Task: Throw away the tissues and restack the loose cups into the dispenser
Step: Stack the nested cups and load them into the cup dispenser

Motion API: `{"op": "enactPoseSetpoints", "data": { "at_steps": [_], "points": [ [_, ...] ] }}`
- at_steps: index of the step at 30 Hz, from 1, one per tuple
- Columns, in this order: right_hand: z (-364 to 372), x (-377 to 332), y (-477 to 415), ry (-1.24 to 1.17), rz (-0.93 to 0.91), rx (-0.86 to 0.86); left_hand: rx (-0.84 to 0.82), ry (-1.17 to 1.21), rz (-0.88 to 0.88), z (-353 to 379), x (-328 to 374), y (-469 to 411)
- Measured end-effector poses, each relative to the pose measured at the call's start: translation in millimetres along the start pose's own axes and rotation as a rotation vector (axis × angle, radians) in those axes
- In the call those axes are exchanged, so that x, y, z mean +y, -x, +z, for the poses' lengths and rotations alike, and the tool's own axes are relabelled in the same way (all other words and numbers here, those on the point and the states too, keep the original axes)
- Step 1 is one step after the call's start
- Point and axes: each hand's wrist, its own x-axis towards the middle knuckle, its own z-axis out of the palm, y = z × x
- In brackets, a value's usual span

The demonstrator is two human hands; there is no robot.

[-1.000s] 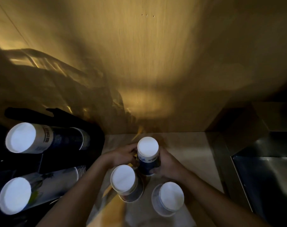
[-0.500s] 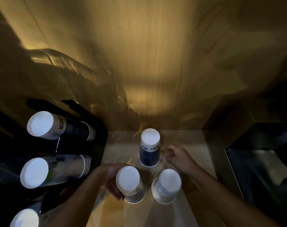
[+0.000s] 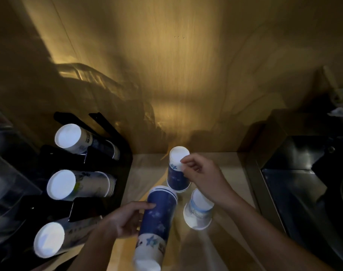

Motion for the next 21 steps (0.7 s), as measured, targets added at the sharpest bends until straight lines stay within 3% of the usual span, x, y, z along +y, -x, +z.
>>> {"op": "enactPoseSetpoints", "data": {
  "at_steps": [6,10,13,16,21],
  "points": [
    [29,-5,10,0.121,0.066,-0.236,-0.201,0.098,0.328,9,0,27],
    [26,-13,14,0.042,0.028,-0.280,-0.281,0.100,0.471,24,6,42],
    [24,-20,15,0.026,0.005,-0.297,-0.172,-0.017,0.573,40,5,48],
    [25,-22,16,-0.032,-0.003,-0.280,0.047,-0.208,0.728,56,3,50],
    [27,-26,19,-0.055,0.010,-0.287,0.205,-0.229,0.889,64,-4,48]
  ]
}}
